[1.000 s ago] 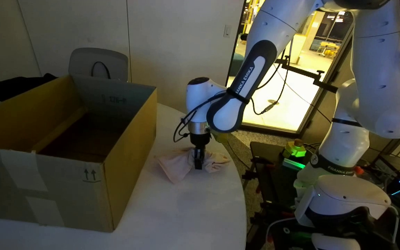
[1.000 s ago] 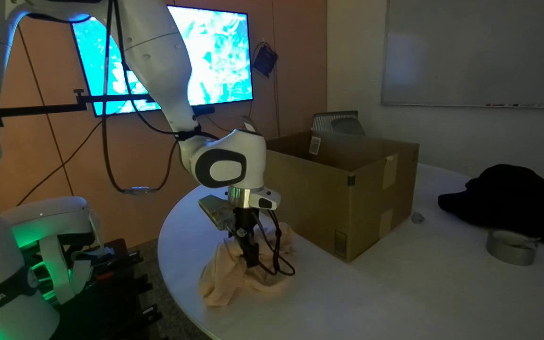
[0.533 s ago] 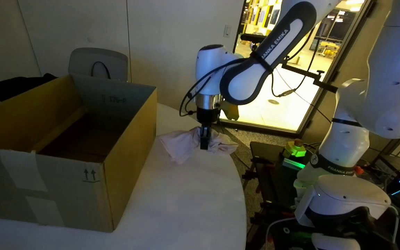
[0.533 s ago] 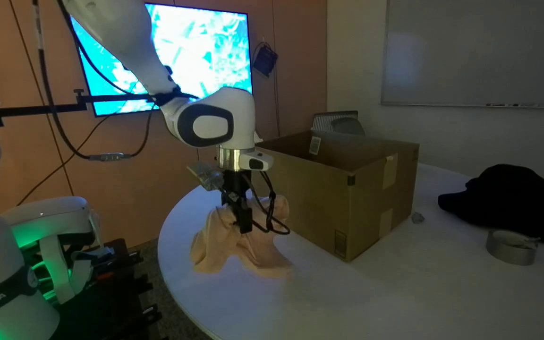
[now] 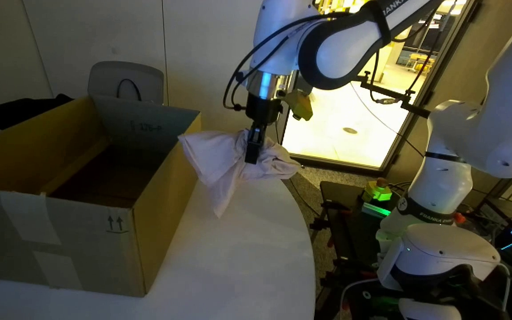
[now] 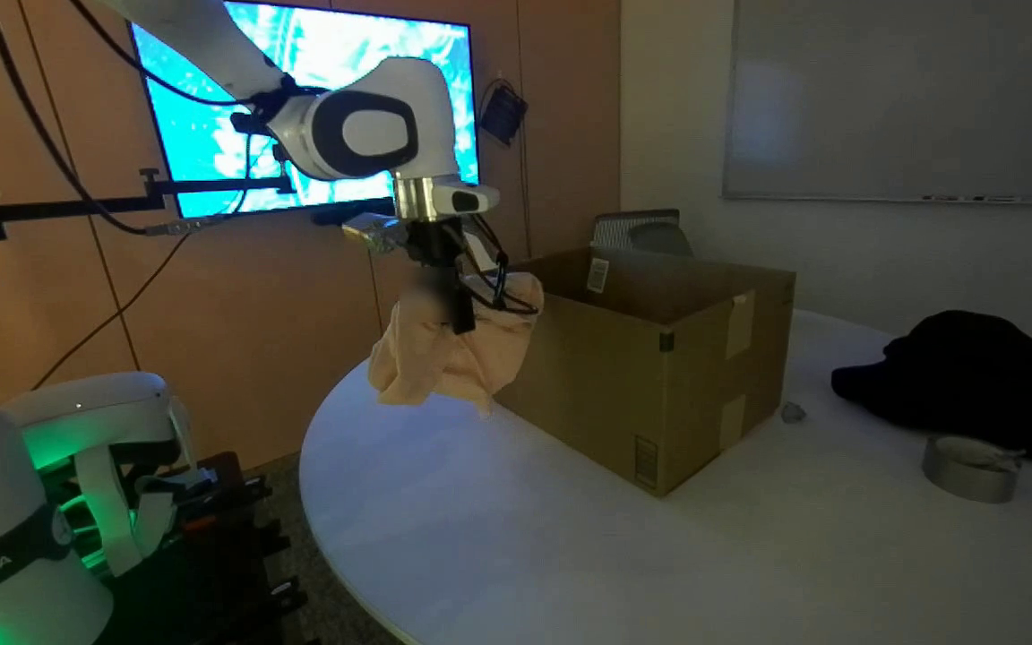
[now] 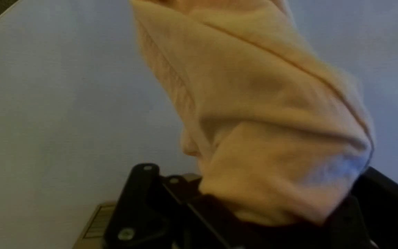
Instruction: Put the marker in the shirt, fold the shirt then put it in the box
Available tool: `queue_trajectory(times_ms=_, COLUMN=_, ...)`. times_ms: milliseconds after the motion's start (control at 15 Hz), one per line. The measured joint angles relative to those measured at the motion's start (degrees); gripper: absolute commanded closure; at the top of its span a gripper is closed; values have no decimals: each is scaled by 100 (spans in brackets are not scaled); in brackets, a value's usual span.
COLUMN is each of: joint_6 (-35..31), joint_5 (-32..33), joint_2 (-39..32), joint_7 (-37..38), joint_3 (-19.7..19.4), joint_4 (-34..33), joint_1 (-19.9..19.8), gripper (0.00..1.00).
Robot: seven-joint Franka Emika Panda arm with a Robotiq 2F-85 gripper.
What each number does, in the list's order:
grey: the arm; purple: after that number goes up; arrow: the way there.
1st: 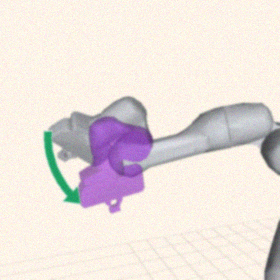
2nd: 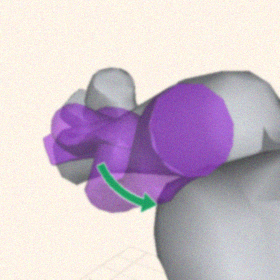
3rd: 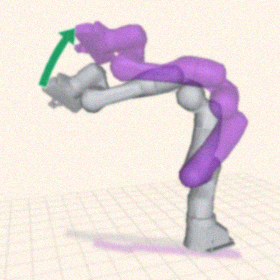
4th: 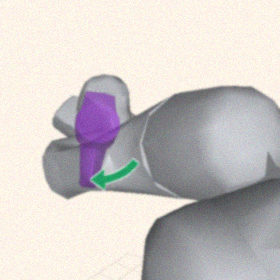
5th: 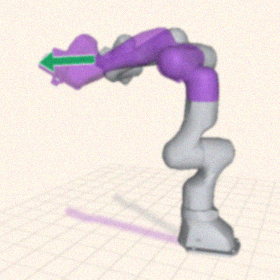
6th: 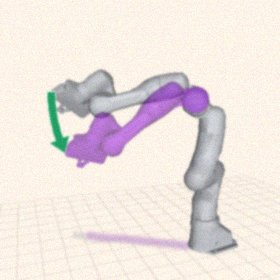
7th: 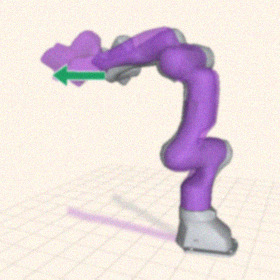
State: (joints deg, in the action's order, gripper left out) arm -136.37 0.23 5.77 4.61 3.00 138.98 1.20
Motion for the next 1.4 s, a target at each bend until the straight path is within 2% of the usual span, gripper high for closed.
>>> queue_trajectory(times_ms=467, joint_6=78, joint_5=5, joint_2=-174, joint_7=828, joint_3=176, joint_4=-1115, joint_1=151, gripper=100)
queue_trajectory(times_ms=933, joint_6=-331, joint_5=4, joint_2=-831, joint_7=1638, joint_3=183, joint_4=-2220, joint_1=271, gripper=100)
queue_trajectory(times_ms=1400, joint_6=-371, joint_5=21, joint_2=-1560, joint_7=2009, joint_3=177, joint_4=-2961, joint_1=505, gripper=100)
